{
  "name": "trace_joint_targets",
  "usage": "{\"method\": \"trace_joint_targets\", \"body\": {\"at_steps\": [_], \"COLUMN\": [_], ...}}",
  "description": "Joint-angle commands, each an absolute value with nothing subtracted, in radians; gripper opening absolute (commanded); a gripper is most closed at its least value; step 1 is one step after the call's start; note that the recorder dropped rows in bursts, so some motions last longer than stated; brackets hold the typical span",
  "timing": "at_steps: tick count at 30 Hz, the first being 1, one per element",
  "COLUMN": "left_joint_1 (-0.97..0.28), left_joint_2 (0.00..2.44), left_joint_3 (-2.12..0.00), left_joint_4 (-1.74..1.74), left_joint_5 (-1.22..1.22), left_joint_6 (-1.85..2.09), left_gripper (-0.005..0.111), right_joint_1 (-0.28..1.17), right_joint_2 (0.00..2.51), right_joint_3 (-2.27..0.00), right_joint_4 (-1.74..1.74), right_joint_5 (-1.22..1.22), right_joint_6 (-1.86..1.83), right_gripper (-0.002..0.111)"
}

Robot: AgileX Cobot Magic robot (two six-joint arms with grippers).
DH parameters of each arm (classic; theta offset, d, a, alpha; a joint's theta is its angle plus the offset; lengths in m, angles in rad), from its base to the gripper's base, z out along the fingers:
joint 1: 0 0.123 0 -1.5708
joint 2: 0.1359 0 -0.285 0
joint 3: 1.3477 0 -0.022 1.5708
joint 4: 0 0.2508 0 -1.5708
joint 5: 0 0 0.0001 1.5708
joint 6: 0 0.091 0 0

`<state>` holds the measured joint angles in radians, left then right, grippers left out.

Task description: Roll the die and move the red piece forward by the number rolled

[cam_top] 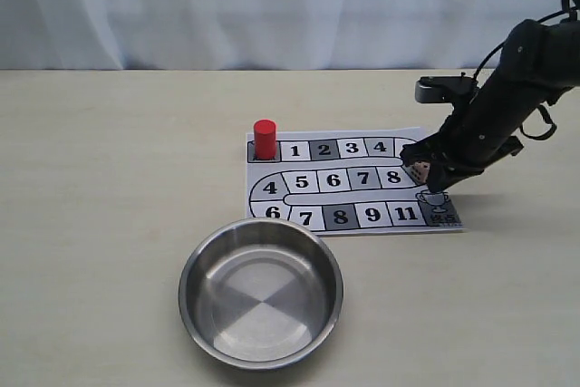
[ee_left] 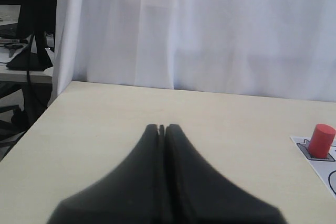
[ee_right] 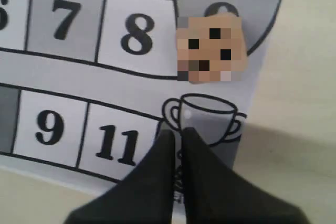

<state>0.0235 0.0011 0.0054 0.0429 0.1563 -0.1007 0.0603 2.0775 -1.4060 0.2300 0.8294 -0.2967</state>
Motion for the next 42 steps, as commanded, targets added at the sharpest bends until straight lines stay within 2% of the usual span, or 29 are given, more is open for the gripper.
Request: {"method": "trace_joint_targets", "body": {"at_steps": [1, 9, 22, 32, 36, 37, 42], "left_joint_1": [0.024, 0.024, 0.024, 0.024, 0.024, 0.024, 0.024], "left_joint_2": [0.0, 0.0, 0.0, 0.0, 0.0, 0.0, 0.0], "left_joint_3": [0.0, 0.0, 0.0, 0.0, 0.0, 0.0, 0.0], "left_joint_4": [0.044, 0.044, 0.044, 0.044, 0.044, 0.044, 0.044], "left_joint_5": [0.143, 0.144, 0.144, 0.142, 0.142, 0.142, 0.142], "left_joint_6": [-0.1, -0.1, -0.1, -0.1, -0.1, -0.1, -0.1], "left_gripper": [0.0, 0.0, 0.0, 0.0, 0.0, 0.0, 0.0], "right_joint_1": [0.058, 0.056, 0.056, 0.068, 0.132, 0.153, 0.279], "right_joint_2": [2.107, 2.168, 2.168, 2.037, 1.982, 1.974, 1.978], "right_joint_3": [-1.413, -1.413, -1.413, -1.413, -1.413, -1.413, -1.448], "right_joint_4": [0.116, 0.126, 0.126, 0.133, 0.145, 0.145, 0.18], "right_joint_5": [0.803, 0.712, 0.73, 0.779, 0.76, 0.74, 0.657], "right_joint_6": [-0.219, -0.216, -0.223, -0.235, -0.262, -0.262, -0.25], "right_gripper": [0.004, 0.004, 0.004, 0.004, 0.004, 0.005, 0.025]}}
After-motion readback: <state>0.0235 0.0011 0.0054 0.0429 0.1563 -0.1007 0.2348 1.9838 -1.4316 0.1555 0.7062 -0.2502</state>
